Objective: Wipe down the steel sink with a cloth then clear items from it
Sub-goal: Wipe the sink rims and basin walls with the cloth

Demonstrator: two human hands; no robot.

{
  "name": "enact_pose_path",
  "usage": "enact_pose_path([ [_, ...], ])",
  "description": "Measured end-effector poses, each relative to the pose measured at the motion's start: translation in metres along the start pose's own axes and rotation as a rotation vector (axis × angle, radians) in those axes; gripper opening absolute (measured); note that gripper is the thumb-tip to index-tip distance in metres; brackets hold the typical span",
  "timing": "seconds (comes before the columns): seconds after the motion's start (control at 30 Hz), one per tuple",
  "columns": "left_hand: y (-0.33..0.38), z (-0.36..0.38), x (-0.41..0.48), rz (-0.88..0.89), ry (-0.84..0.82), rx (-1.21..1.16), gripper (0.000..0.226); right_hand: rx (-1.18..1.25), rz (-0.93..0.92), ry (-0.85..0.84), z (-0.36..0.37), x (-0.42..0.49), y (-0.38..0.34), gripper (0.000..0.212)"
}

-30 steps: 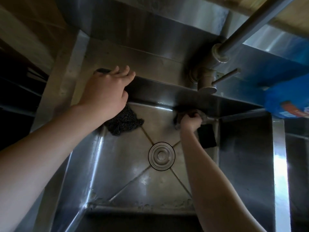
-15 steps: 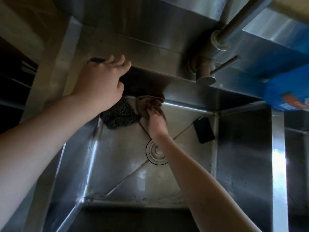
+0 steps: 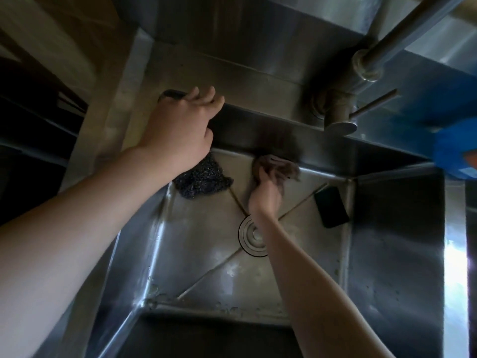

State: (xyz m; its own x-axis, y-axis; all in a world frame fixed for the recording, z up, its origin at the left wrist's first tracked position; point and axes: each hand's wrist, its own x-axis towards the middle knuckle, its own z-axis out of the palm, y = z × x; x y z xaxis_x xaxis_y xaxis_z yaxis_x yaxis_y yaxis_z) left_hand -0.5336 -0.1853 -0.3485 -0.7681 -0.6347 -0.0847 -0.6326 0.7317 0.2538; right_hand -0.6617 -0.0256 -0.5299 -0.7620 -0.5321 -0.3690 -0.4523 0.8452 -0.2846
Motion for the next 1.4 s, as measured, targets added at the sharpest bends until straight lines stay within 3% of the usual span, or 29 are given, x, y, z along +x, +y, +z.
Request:
enact_pose_path([
  [0.17, 0.0, 0.0, 0.001, -0.014, -0.015, 0.018, 0.058, -0.136, -0.323, -0.185, 0.02, -0.005, -0.016, 0.058],
  [0.33, 0.0, -0.001, 0.001, -0.012, -0.029, 0.018, 0.058, -0.207, -0.47, -0.154, -0.006, 0.007, 0.047, 0.054],
  [0.53, -0.001, 0.001, 0.001, -0.009, -0.02, 0.006, 0.059, -0.03, -0.08, 0.025, -0.027, -0.01, 0.099, 0.051],
  [0.67, 0.0, 0.002, 0.001, -0.01, -0.02, 0.015, 0.06, -0.08, 0.099, -0.032, -0.011, -0.033, 0.068, 0.062],
  [0.83, -0.001, -0.001, 0.001, 0.002, -0.032, 0.012, 0.059, -0.25, -0.21, -0.257, 0.005, -0.059, 0.05, 0.062],
  [1.1, -0.001, -0.002, -0.02, 0.056, -0.065, 0.092, 0.069, -0.447, -0.505, -0.444, -0.006, -0.079, 0.064, 0.053],
  [1.4, -0.01, -0.004, -0.085, 0.003, -0.029, 0.126, 0.069, -0.543, -0.779, -0.749, 0.003, -0.149, 0.019, 0.054],
])
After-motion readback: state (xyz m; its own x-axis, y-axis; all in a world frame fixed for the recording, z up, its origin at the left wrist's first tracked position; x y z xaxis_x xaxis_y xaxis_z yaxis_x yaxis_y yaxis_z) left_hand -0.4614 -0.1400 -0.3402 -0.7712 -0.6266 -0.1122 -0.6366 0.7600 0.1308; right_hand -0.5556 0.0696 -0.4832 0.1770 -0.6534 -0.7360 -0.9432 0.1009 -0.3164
